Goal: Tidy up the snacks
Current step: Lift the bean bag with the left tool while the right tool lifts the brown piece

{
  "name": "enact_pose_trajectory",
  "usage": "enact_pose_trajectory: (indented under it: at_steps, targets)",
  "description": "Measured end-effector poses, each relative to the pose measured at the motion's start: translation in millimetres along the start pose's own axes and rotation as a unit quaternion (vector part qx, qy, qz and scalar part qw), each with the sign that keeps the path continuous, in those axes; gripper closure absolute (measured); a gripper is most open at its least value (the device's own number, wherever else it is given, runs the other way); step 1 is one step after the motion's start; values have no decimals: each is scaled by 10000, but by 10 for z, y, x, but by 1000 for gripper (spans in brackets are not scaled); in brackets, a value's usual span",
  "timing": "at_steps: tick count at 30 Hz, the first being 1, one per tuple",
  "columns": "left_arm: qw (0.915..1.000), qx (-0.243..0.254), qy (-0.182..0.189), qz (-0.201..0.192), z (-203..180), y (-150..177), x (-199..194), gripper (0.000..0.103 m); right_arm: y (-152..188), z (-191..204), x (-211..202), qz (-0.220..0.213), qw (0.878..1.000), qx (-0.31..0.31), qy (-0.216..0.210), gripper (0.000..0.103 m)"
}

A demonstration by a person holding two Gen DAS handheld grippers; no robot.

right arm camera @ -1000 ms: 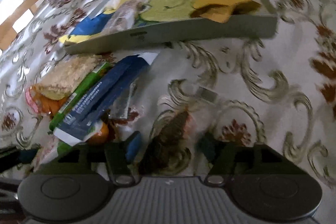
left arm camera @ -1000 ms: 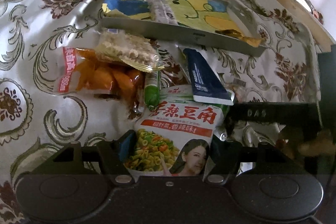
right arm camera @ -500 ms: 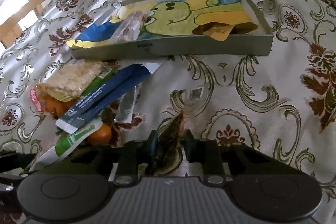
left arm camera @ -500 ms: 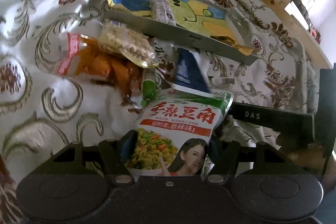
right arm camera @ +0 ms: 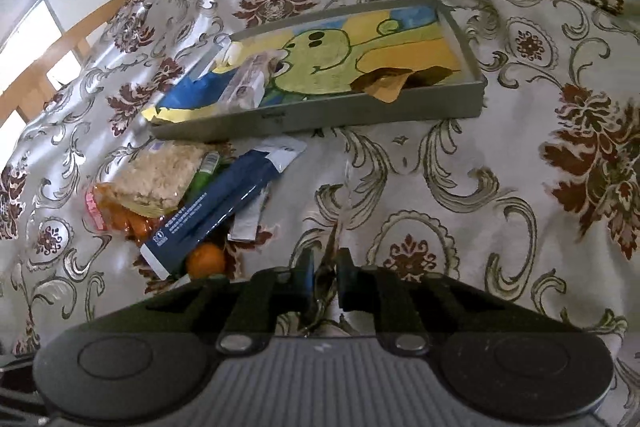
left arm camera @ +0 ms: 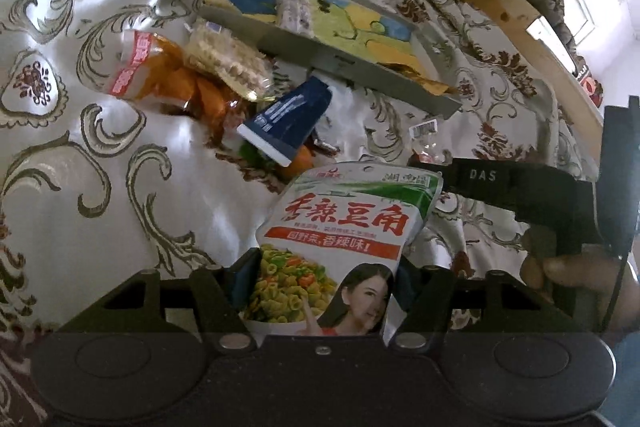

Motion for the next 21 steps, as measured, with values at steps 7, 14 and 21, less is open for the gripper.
enact_pose_trajectory:
  at_steps: [7, 14, 21]
  targets:
    - [9986, 165, 50, -509, -73, -69, -150, 36, -95, -38, -197, -449, 9986, 176, -215, 91]
    - [9947, 312, -142, -970, -109, -236, -207, 36, -237, 1, -335, -929, 9936, 232, -593, 91]
    - [9929, 345, -272, -1102, -114, -586, -145, 36, -429, 75, -400, -1491, 9848, 146, -882, 92]
Point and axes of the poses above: each gripper's, at about its wrist camera, not at the fingertips, and x roughly the way its jaws point, z to its left, y to its underside, the point moved 5 cm from there along x, roughly the way its jaws point, and after that the axes turned 4 degrees about z, right-handed, at the moved point
